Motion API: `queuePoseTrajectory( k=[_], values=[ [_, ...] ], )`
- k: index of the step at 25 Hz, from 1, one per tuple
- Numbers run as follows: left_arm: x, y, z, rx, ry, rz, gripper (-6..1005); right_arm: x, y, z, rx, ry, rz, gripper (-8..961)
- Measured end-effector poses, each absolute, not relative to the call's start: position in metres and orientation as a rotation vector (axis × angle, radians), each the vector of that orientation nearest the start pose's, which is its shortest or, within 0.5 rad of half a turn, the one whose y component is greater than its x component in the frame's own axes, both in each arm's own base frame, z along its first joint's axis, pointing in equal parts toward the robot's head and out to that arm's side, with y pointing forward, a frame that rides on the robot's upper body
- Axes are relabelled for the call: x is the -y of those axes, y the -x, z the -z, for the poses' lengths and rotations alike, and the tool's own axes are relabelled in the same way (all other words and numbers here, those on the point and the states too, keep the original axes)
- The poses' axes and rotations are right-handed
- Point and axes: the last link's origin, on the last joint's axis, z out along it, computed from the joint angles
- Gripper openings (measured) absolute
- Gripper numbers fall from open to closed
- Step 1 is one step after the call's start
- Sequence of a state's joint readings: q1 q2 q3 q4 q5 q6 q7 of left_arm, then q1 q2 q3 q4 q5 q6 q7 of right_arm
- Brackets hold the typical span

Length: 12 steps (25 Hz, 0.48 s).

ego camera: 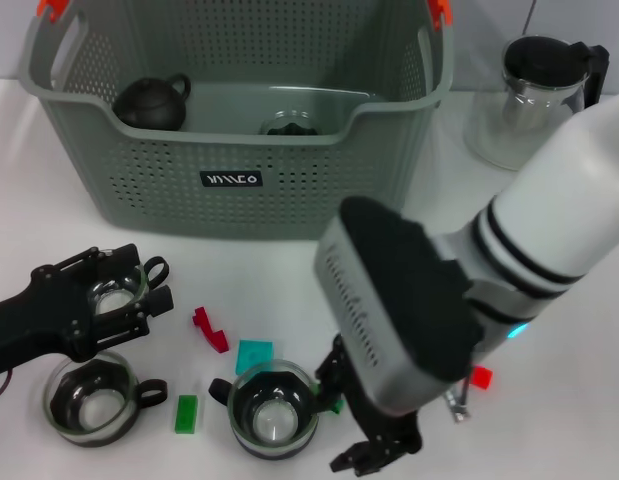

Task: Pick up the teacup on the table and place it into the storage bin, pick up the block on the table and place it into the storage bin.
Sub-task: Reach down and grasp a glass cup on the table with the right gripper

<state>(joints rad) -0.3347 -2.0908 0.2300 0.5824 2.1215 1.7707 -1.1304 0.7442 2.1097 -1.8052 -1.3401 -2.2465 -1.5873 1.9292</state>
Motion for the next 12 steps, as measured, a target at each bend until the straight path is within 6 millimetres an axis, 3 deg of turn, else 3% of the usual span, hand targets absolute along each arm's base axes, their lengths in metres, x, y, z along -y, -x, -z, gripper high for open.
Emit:
queuePoseTrajectory(
  k=[6,12],
  values=[
    [-0.249,0.332,-0.025,0.706,2.417,0.904,796,-0.282,-0.084,0.111,0.697,3.184,0.505,562],
    [-0.248,0.332,-0.025,0.708,2.416,0.904,797,-0.280,-0.091,0.126,0.736,3.149,0.541,562]
  ],
)
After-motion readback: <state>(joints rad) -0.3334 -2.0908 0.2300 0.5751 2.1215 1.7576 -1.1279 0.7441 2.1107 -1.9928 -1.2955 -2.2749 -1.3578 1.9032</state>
